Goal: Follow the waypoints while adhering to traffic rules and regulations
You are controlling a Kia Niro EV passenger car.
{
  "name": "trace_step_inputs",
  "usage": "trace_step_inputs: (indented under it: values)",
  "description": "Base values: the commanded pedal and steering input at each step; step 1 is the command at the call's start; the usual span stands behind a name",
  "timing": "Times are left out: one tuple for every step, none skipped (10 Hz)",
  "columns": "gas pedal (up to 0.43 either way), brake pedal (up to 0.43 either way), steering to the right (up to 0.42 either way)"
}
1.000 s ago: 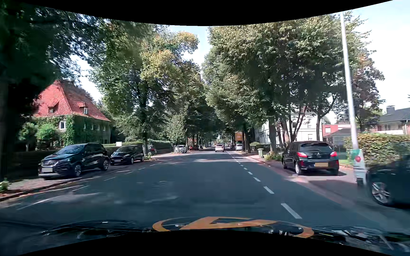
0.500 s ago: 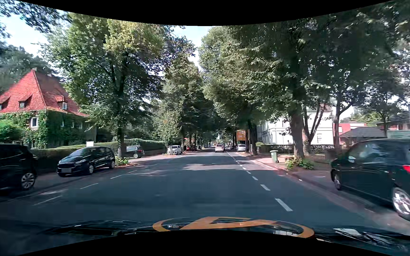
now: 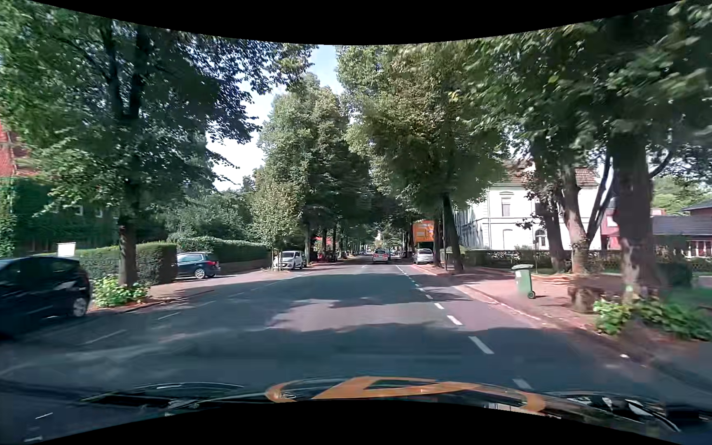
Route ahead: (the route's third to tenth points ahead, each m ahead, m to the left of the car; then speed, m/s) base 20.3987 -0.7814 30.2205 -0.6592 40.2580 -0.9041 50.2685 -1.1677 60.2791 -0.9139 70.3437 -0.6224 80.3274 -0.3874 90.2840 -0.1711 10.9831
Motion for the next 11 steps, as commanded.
trace_step_inputs:
  values:
    - [0.047,0.0,0.0]
    - [0.047,0.0,0.001]
    - [0.047,0.0,0.001]
    - [0.047,0.0,0.001]
    - [0.047,0.0,0.001]
    - [0.047,0.0,0.001]
    - [0.059,0.0,0.001]
    - [0.059,0.0,0.001]
    - [0.059,0.0,0.001]
    - [0.059,0.0,0.0]
    - [0.059,0.0,0.0]
